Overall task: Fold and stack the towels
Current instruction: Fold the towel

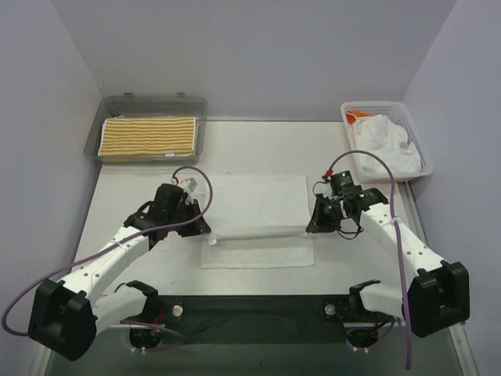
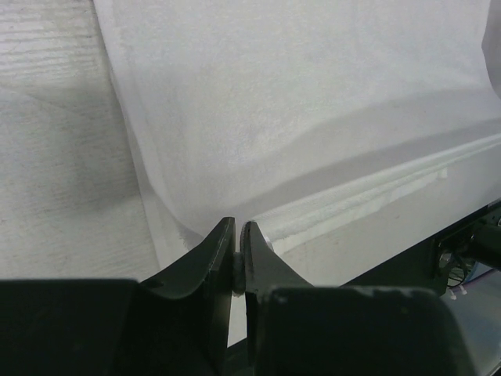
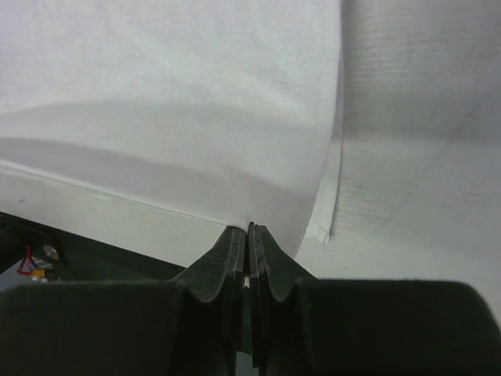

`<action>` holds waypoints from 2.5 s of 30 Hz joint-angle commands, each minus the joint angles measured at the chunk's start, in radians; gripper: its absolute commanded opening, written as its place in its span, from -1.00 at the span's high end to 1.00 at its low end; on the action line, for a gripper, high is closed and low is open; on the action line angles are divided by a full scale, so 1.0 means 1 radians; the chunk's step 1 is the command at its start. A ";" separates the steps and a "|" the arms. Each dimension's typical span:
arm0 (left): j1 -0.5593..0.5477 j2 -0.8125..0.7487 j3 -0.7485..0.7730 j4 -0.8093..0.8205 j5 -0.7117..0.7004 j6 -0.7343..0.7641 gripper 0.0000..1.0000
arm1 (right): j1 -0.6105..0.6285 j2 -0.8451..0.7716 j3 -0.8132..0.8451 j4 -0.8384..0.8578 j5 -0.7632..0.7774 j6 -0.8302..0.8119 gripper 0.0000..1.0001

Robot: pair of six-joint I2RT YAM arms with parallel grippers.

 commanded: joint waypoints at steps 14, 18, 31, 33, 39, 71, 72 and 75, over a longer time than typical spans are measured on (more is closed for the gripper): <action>-0.010 0.009 -0.094 -0.159 -0.086 -0.035 1.00 | 0.009 0.026 -0.108 -0.160 0.178 0.023 1.00; -0.016 0.118 -0.103 -0.148 -0.095 -0.034 1.00 | 0.042 0.136 -0.129 -0.111 0.178 0.039 1.00; 0.014 0.399 -0.044 -0.054 -0.195 0.018 1.00 | 0.001 0.359 -0.086 -0.019 0.229 0.015 1.00; 0.030 0.429 0.011 -0.056 -0.215 0.038 1.00 | -0.028 0.377 -0.057 -0.012 0.227 0.004 1.00; 0.065 0.566 0.163 -0.065 -0.224 0.098 1.00 | -0.063 0.466 0.087 -0.007 0.250 -0.022 1.00; 0.039 0.098 0.098 -0.147 -0.203 0.064 0.99 | -0.074 0.078 0.110 -0.188 0.310 -0.022 1.00; 0.037 0.107 0.076 -0.128 -0.197 0.060 0.96 | -0.074 0.106 0.095 -0.173 0.306 -0.019 1.00; 0.034 0.174 0.030 -0.082 -0.178 0.038 0.86 | -0.073 0.176 0.050 -0.131 0.281 -0.004 0.86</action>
